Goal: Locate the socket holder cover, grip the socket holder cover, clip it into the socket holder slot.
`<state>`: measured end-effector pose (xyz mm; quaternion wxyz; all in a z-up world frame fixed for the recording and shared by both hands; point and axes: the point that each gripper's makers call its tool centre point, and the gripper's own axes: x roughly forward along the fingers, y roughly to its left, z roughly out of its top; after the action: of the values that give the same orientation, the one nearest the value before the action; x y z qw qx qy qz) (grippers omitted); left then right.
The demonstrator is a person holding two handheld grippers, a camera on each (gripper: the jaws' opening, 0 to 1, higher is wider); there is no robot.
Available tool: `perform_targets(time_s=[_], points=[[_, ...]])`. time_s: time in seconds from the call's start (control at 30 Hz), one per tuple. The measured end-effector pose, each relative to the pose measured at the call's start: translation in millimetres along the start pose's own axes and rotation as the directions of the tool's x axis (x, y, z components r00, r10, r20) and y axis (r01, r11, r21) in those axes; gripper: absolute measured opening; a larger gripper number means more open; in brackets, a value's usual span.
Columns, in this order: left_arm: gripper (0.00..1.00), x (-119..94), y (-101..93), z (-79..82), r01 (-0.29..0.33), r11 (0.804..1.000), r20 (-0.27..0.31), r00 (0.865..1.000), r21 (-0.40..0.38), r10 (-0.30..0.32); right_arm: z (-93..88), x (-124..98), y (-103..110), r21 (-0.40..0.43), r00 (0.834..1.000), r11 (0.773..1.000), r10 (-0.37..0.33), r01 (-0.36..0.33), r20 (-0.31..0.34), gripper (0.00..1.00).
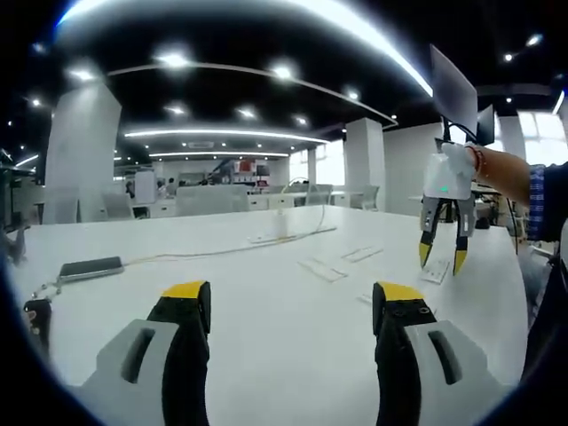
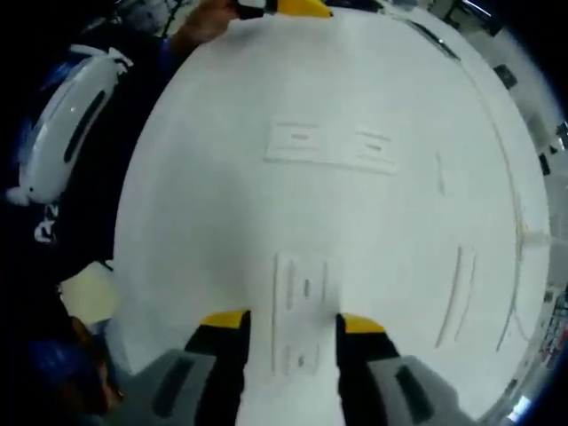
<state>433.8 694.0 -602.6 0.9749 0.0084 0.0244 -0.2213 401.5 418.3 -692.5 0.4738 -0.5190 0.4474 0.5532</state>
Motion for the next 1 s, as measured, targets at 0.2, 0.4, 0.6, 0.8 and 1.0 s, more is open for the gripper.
perform_targets(time_s=[0.2, 0.4, 0.6, 0.8, 1.0], points=[[0.74, 0.5, 0.7, -0.9, -0.002, 1.0, -0.004, 1.0, 0.0, 0.002, 0.5, 0.1, -1.4, 0.003, 1.0, 1.0, 0.004, -0.004, 0.002, 0.38], [0.74, 1.3, 0.3, -2.3, 0.0, 1.0, -0.012, 1.0, 0.001, 0.0, 1.2, 0.2, -4.7, -0.008, 1.0, 1.0, 0.006, -0.006, -0.005, 0.33], [0.73, 1.0, 1.1, -2.4, -0.004, 1.0, -0.013, 1.0, -0.001, 0.004, 4.1, -0.1, -7.5, 0.004, 1.0, 1.0, 0.008, -0.008, 0.002, 0.28], [0.73, 1.1, -1.0, -2.3, 0.003, 1.0, -0.013, 1.0, 0.001, -0.003, 3.9, -0.3, -6.4, 0.0, 1.0, 1.0, 0.002, -0.002, -0.005, 0.28], [0.73, 0.6, -3.0, -0.3, 0.01, 1.0, -0.007, 1.0, 0.004, -0.01, 3.6, -0.6, -6.5, -0.011, 1.0, 1.0, 0.003, -0.003, -0.022, 0.28]])
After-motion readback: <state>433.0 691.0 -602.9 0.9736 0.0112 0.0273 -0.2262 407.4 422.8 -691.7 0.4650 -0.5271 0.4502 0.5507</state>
